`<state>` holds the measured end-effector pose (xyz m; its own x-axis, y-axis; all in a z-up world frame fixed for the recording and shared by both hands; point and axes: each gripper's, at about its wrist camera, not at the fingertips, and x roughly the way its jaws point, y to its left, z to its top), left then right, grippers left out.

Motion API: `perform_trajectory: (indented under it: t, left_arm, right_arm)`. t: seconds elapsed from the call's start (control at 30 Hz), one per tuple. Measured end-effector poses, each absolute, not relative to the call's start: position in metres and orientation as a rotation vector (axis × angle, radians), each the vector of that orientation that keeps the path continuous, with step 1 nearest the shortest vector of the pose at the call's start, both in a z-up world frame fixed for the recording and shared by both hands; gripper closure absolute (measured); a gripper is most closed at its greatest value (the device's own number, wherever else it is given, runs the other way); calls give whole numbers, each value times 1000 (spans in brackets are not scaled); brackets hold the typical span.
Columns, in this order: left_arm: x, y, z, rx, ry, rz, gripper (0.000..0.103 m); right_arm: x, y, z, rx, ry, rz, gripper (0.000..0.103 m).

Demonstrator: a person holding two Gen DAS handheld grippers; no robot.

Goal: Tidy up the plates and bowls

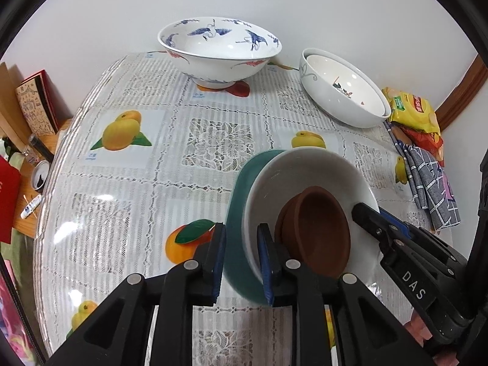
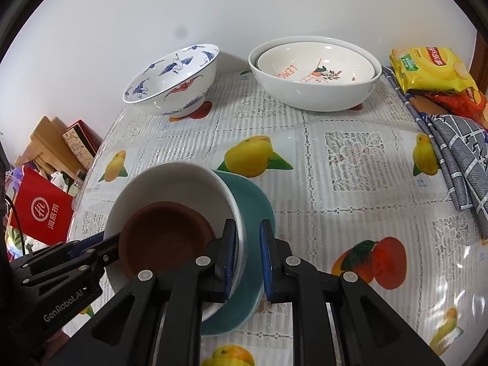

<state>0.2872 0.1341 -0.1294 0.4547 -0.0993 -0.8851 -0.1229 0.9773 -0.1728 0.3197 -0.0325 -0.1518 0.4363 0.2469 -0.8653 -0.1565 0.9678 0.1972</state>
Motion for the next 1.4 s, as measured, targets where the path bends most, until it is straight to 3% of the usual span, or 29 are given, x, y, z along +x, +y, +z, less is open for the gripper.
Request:
perform_trajectory:
  t: [0.2,0.33,0.5,0.8,0.93,1.0,1.13,1.23,1.4]
  left_arm:
    - [265,133,-111,-211,1069,17,75]
    - [245,125,-96,-195,1038,9,67]
    - [214,108,-75,-176,984,-12,59]
    - [143,54,-36,-120,901,-52,51]
    - [103,35,-17,-102,832,-52,34]
    - [86,28,-11,-92,808,-45,31]
    - [61,18,-5,-81,781,-42,24]
    - [45,13,-3,-73,774,-36,24]
    - [26,8,2,-75,756,-26,23]
  right_arm:
    - [302,-38,-135,93,1075,245,86]
    - [279,-44,-115,69,1033,222,68]
    - [240,-62,-90,58,980,175,56]
    - [155,-111,-51,42,913,40,48]
    - [118,-134,-32,51,888,-7,48]
    - [102,-142,-25,33,872,-32,46]
    - [67,-156,-13,31,829,-67,24]
    - [46,-163,-7,39,806,-71,18]
    - [21,-171,-3,56,792,-79,17]
